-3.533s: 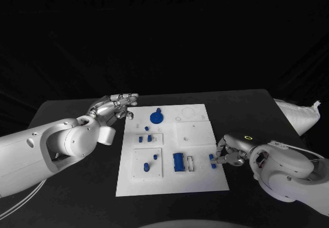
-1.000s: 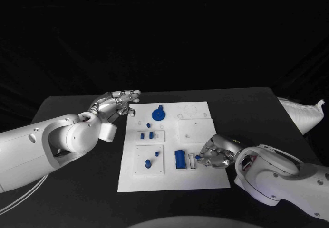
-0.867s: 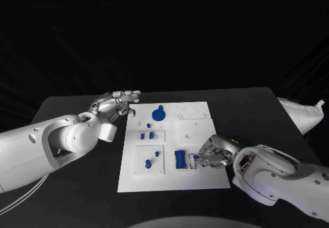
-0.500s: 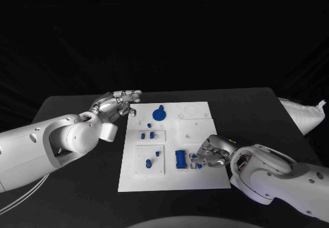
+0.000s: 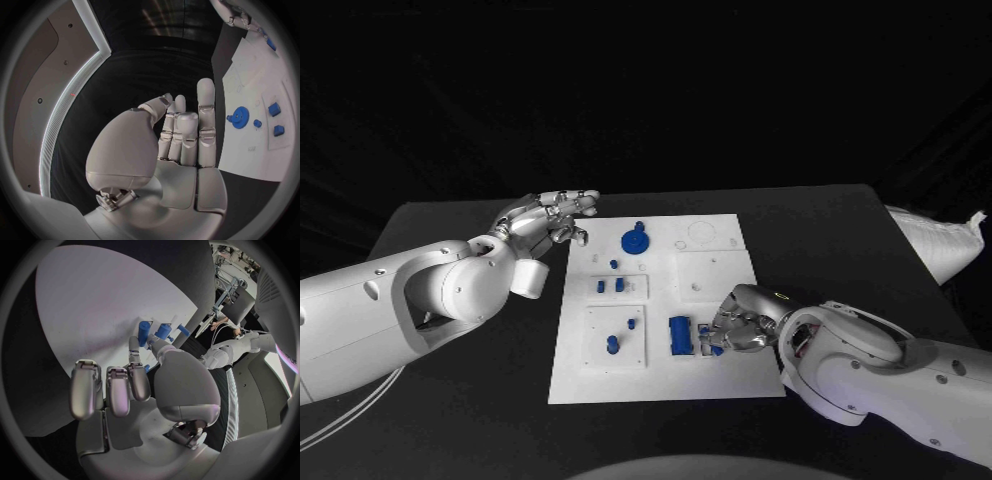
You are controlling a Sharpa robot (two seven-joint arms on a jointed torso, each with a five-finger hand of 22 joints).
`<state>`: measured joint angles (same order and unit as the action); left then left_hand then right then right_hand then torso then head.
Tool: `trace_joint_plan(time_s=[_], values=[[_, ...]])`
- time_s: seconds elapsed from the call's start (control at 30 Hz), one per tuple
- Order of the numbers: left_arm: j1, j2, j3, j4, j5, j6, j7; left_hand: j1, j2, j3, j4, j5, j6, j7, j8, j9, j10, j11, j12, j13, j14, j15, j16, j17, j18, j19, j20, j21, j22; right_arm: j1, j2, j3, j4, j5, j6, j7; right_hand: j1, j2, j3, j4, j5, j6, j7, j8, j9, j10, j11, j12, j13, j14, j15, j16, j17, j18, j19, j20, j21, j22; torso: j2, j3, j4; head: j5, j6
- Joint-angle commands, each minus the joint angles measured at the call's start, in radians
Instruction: Assemble the parts on the task board
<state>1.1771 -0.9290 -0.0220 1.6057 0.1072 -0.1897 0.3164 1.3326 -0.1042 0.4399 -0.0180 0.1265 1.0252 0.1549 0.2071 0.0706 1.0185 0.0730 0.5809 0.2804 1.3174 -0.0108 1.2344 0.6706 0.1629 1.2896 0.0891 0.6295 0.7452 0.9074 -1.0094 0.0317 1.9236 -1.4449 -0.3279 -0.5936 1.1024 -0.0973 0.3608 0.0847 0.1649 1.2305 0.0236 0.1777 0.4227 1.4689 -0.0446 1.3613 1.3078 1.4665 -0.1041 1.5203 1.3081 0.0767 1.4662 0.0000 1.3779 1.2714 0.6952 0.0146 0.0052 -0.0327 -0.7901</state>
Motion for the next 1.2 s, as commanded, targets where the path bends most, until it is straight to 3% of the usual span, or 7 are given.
trace_joint_plan(time_s=[0.03,0.53,0.83,1.0,1.1,1.2], values=[[0.000,0.001,0.001,0.003,-0.003,0.023,0.006,0.004,0.008,-0.001,-0.004,0.004,-0.006,-0.001,0.003,0.001,-0.007,-0.002,0.003,-0.001,-0.007,0.001,-0.003,-0.001,0.018,-0.004,0.001,-0.007,-0.001,-0.002,0.007,-0.002,-0.010,-0.035,0.035,-0.013,0.003,0.013,-0.009,0.003,0.005,0.003,-0.003,0.006,0.000,0.044,-0.007,0.008,0.139,0.089,-0.009,0.003,0.182,-0.014,0.016,-0.006,0.006,0.000,0.000,0.0006,0.0008,-0.001,-0.001],[0.000,0.000,0.001,0.004,-0.003,0.024,0.004,0.002,0.008,-0.002,-0.003,0.004,-0.007,-0.001,0.004,0.000,-0.008,-0.002,0.004,-0.002,-0.008,0.001,-0.004,-0.003,0.018,-0.005,0.001,-0.008,-0.001,-0.002,0.019,-0.002,-0.014,-0.050,0.047,-0.013,-0.028,0.044,-0.053,0.048,0.007,0.004,-0.010,0.034,0.027,0.060,-0.013,0.053,0.169,0.090,-0.014,0.007,0.189,-0.016,0.020,-0.011,0.013,0.012,0.000,0.0004,-0.0004,0.001,-0.004],[0.000,0.000,0.001,0.005,-0.003,0.025,0.003,0.002,0.008,-0.002,-0.003,0.004,-0.007,-0.001,0.004,0.000,-0.008,-0.002,0.004,-0.002,-0.008,0.001,-0.004,-0.003,0.018,-0.005,0.001,-0.008,-0.001,-0.002,0.020,-0.002,-0.014,-0.059,0.071,-0.014,-0.039,0.048,-0.070,0.064,0.004,0.005,-0.012,0.044,0.035,0.065,-0.015,0.067,0.179,0.091,-0.016,0.009,0.193,-0.017,0.022,-0.012,0.016,0.017,0.000,0.0006,-0.0008,0.000,-0.004],[0.000,0.000,0.001,0.005,-0.003,0.025,0.001,0.002,0.008,-0.002,-0.003,0.004,-0.007,-0.001,0.004,0.000,-0.008,-0.002,0.004,-0.002,-0.008,0.001,-0.004,-0.003,0.018,-0.005,0.001,-0.008,-0.001,-0.002,0.020,-0.002,-0.013,-0.062,0.075,-0.013,-0.076,0.030,-0.122,0.100,0.024,0.002,-0.012,0.053,0.045,0.065,-0.015,0.068,0.181,0.091,-0.016,0.010,0.194,-0.017,0.022,-0.012,0.017,0.019,0.000,0.0007,-0.0005,0.000,-0.003],[0.000,0.000,0.001,0.005,-0.003,0.025,0.000,0.002,0.008,-0.002,-0.003,0.004,-0.007,-0.001,0.004,0.000,-0.008,-0.002,0.004,-0.002,-0.008,0.001,-0.004,-0.003,0.018,-0.005,0.001,-0.008,-0.001,-0.002,0.020,-0.001,-0.012,-0.064,0.067,-0.011,-0.107,0.026,-0.176,0.142,0.035,-0.001,-0.015,0.060,0.052,0.066,-0.017,0.069,0.183,0.091,-0.017,0.010,0.195,-0.018,0.023,-0.013,0.018,0.021,0.000,0.0010,-0.0008,-0.001,-0.002],[0.000,0.000,0.001,0.004,-0.003,0.025,0.000,0.002,0.008,-0.002,-0.003,0.004,-0.007,-0.001,0.004,0.000,-0.008,-0.002,0.004,-0.002,-0.008,0.001,-0.004,-0.003,0.018,-0.005,0.001,-0.008,-0.001,-0.002,0.018,-0.001,-0.010,-0.068,0.057,-0.010,-0.124,0.027,-0.226,0.182,0.001,-0.004,-0.015,0.067,0.058,0.066,-0.018,0.069,0.184,0.091,-0.018,0.011,0.197,-0.018,0.023,-0.014,0.018,0.023,0.000,0.0009,-0.0009,-0.001,-0.002]])
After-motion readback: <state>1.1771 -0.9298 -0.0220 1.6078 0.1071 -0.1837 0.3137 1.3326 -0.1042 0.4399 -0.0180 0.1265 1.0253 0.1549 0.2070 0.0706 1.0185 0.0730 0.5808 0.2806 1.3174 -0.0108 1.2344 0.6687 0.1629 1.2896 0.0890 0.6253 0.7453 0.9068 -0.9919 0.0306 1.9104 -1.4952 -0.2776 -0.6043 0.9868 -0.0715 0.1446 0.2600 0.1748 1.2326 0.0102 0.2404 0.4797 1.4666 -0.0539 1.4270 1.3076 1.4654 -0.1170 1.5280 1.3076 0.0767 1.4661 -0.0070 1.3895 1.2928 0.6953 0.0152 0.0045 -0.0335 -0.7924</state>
